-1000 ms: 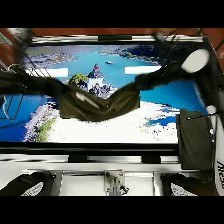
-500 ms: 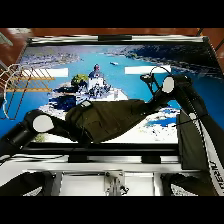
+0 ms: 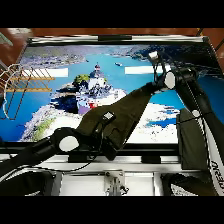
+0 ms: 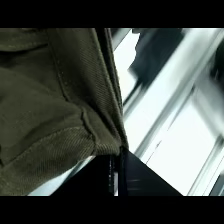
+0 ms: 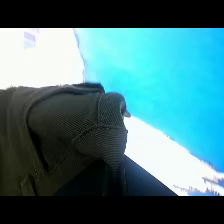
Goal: Fold the shirts.
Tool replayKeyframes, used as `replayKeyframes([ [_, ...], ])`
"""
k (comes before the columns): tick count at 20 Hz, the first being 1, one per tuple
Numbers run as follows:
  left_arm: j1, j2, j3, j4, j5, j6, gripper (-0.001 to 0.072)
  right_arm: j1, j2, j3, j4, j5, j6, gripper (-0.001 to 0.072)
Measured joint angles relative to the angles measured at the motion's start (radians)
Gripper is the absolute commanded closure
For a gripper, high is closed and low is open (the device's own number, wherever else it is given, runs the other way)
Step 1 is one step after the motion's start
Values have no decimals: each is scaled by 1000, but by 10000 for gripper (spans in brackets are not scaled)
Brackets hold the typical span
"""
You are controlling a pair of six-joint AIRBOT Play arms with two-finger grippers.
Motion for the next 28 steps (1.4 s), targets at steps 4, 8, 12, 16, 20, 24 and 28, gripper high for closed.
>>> replayKeyframes([
  [4, -29, -98, 2, -87, 200, -18, 651, 0, -7, 23, -13, -167, 26, 622],
  [8, -37, -139, 11, -117, 306, -24, -13, 0, -10, 30, -64, -225, 50, 192],
  [12, 6, -144, 42, -125, 292, -27, 3, 0, 4, 32, -85, -167, 93, 187],
  [16, 214, -83, 105, -91, 59, -11, 4, -15, 68, 32, -159, -5, 126, 187],
  [20, 547, 0, 129, -20, -246, -3, 1, -145, 124, 15, -59, 265, 118, 186],
  [24, 784, 18, 45, 30, -464, 10, -4, -309, 142, -101, 259, 480, 58, 121],
  [28, 853, 8, -105, -13, -492, 54, -5, -374, 147, -223, 463, 572, 30, 121],
])
